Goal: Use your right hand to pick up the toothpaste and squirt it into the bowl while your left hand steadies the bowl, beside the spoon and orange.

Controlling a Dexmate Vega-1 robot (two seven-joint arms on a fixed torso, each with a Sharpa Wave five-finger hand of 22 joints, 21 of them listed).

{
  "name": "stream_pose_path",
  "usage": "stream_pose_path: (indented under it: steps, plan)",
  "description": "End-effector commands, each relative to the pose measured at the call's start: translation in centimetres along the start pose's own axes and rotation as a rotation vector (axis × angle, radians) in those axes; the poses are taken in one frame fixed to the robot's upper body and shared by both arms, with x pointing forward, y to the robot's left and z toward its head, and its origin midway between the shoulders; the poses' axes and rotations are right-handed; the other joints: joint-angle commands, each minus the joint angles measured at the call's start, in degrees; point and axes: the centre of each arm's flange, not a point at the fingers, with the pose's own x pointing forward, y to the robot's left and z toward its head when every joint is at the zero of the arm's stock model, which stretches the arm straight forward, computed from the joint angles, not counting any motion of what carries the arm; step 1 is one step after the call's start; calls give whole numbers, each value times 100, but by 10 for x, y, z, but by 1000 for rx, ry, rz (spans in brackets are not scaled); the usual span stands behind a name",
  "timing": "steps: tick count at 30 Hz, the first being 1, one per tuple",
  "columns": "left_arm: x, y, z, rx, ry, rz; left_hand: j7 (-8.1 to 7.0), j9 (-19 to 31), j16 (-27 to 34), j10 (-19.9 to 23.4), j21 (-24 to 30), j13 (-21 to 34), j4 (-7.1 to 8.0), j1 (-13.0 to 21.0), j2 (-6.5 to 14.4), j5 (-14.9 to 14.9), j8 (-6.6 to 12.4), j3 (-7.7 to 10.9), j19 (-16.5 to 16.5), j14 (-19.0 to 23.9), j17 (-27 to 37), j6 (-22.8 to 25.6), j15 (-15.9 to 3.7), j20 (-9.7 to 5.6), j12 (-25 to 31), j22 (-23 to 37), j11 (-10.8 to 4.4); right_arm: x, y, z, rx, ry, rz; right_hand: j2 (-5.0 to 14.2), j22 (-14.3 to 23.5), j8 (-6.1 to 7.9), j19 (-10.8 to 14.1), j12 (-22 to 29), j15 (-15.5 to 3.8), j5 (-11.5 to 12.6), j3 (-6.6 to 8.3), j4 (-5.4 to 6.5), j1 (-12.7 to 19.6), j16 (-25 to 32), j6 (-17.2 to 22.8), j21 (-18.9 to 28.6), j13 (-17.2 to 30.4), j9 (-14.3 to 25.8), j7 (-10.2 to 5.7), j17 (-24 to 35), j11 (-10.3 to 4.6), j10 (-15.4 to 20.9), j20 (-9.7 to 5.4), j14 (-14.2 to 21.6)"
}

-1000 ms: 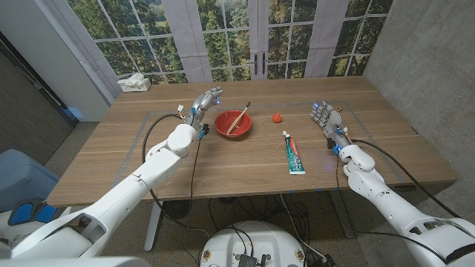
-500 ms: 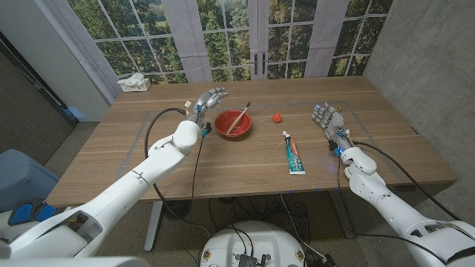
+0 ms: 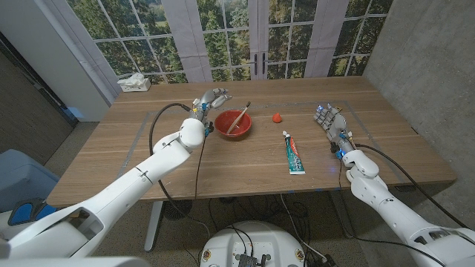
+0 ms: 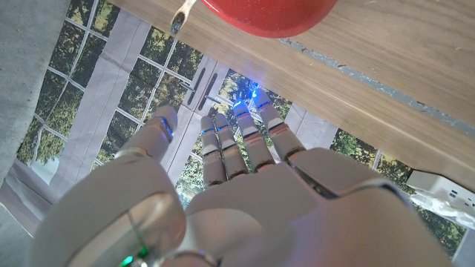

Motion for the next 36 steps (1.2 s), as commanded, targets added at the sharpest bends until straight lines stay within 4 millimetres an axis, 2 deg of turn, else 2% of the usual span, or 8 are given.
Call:
stream_pose_path:
  steps: [1,13,28,36]
  plan:
    - [3,-4,12,111,33,8,7,22,66,187,54,10,2,210,-19,-16,37,-70,117,144,23,198,-486,-27,46,16,-31,-7,-4,0,4,-9,-12,-12,26,-20,41,3,1,-6,17,-29,44,15,63,9,34,16,15,19,5,53,13,56]
    - [10,-9,18,174,96,-84,23,24,88,362,92,11,9,401,-158,-33,50,-205,188,246,33,416,-509,-65,51,24,-27,-11,-7,0,6,-18,-23,-6,26,-29,48,-4,9,-6,6,-40,37,8,72,5,35,17,14,16,1,66,18,58]
    - [16,-14,21,233,147,-159,17,28,149,577,133,12,46,557,-195,-35,64,-335,255,393,62,643,-545,-106,69,34,-56,-17,-7,-1,7,-27,-35,2,26,-41,55,-14,22,-6,-8,-53,26,3,78,0,37,18,16,13,2,83,25,71]
    - [18,-17,25,288,157,-163,-20,32,252,901,208,13,32,789,-233,-27,106,-458,396,636,84,962,-646,-232,114,41,-122,-21,-7,-1,5,-33,-43,7,26,-46,55,-19,18,-5,-15,-60,22,-1,80,-4,38,19,16,12,13,90,28,75]
